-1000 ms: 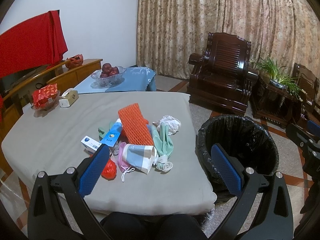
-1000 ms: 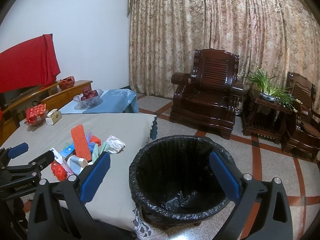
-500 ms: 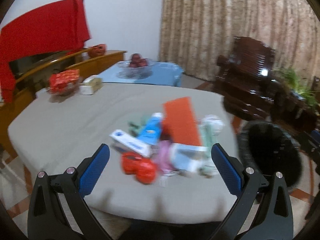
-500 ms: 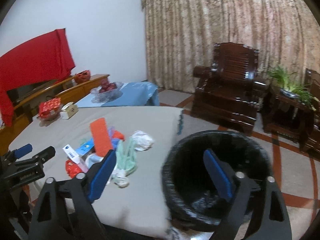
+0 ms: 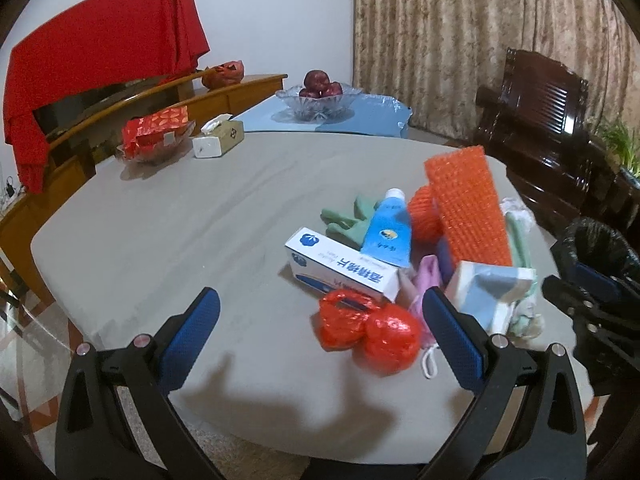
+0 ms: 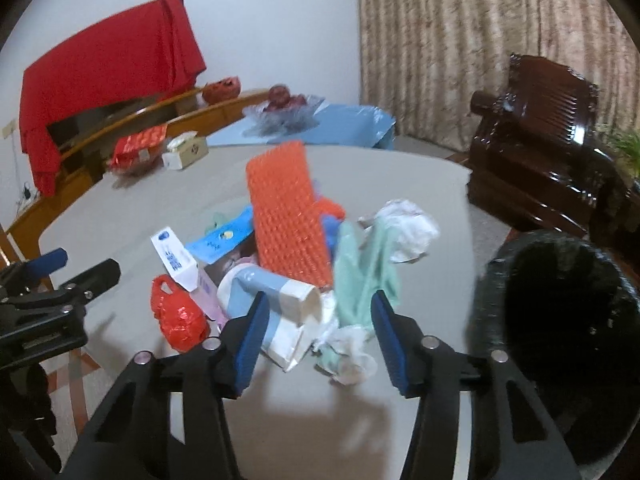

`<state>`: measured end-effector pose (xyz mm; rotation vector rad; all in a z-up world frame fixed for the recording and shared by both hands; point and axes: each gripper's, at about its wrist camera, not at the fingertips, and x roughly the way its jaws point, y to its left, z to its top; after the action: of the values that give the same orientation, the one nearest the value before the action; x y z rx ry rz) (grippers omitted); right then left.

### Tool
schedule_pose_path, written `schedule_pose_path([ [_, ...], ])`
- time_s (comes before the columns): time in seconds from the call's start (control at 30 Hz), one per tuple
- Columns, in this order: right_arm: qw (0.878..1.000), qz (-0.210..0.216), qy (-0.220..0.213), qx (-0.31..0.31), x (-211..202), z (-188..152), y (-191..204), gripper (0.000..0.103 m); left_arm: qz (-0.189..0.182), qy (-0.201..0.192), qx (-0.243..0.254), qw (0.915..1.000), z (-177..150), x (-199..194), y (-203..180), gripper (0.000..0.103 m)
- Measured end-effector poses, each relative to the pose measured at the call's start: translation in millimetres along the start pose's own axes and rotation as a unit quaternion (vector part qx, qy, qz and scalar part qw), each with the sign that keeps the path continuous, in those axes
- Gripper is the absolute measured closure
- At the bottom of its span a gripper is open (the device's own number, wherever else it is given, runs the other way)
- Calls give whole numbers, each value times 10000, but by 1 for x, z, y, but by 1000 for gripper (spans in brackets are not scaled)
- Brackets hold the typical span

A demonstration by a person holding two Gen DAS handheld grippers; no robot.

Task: Collect trash
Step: 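Move the left tool toward the orange mesh sponge while the right tool approaches the white-blue packet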

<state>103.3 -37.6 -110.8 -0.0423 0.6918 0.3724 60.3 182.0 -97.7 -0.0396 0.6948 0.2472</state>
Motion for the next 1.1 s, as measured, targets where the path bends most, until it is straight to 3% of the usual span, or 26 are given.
schedule_pose_path([
  [0.13,9997,83,185,-147,24,0,4,55,-7,65,-15,10000,1,15,1,5],
  [0.27,9978,438,458,-172,45,-2,6,82,-31,102,-8,9999,2,26,-2,5],
  [0.3,9972,527,500,-173,46,-3,6,93,-40,106,-8,9999,2,28,-2,5],
  [0.4,9959,709,513,-237,45,-6,7,99,-71,126,3,9999,2,33,-4,5],
  [0.73,9967,763,235,-147,14,1,-4,100,-171,110,60,9998,6,43,-20,5],
  [0.9,9959,767,430,-207,25,-7,-7,99,-205,135,93,9997,5,44,-28,5],
  [1.03,9949,813,561,-207,35,-15,-3,92,-161,249,155,9994,-5,48,-30,5],
  [1.1,9941,858,639,-163,40,-16,-3,78,-144,293,184,9993,-9,51,-31,5],
])
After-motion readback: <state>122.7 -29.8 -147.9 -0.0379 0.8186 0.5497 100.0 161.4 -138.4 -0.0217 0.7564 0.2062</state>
